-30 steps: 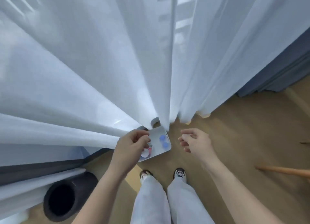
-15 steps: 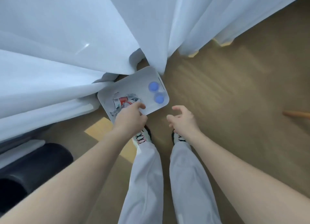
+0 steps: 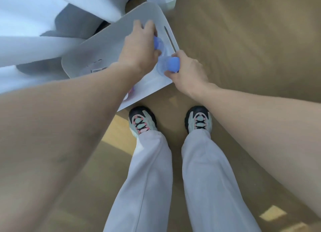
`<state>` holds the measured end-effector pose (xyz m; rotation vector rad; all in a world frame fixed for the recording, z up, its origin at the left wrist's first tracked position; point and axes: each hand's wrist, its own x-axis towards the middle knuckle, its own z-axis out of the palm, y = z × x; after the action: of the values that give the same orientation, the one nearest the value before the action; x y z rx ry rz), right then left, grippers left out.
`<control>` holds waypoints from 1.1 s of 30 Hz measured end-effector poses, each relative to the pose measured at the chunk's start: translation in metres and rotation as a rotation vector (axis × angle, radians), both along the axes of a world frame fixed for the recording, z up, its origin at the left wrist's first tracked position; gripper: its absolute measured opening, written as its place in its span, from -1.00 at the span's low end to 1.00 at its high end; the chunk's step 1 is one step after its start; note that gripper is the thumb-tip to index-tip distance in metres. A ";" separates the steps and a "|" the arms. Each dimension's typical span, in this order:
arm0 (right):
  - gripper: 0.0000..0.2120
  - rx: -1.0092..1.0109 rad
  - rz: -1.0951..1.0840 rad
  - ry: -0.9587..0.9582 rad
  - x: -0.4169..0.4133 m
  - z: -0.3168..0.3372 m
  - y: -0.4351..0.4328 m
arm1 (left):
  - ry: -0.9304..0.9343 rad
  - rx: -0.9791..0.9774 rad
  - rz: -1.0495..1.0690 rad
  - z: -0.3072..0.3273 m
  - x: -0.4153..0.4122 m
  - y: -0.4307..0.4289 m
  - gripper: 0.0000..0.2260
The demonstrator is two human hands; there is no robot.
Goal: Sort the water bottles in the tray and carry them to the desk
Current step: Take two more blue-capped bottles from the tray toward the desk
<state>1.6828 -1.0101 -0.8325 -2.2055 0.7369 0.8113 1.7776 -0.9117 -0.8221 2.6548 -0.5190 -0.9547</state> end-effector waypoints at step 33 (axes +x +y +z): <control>-0.70 1.014 -0.374 -0.441 0.033 0.736 0.013 | 0.078 -1.054 0.876 0.732 -0.033 0.053 -0.63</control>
<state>1.7163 -0.9968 -0.0969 -1.2028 0.3578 0.3430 1.7445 -0.8584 -0.0898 1.5727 0.1714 -0.3261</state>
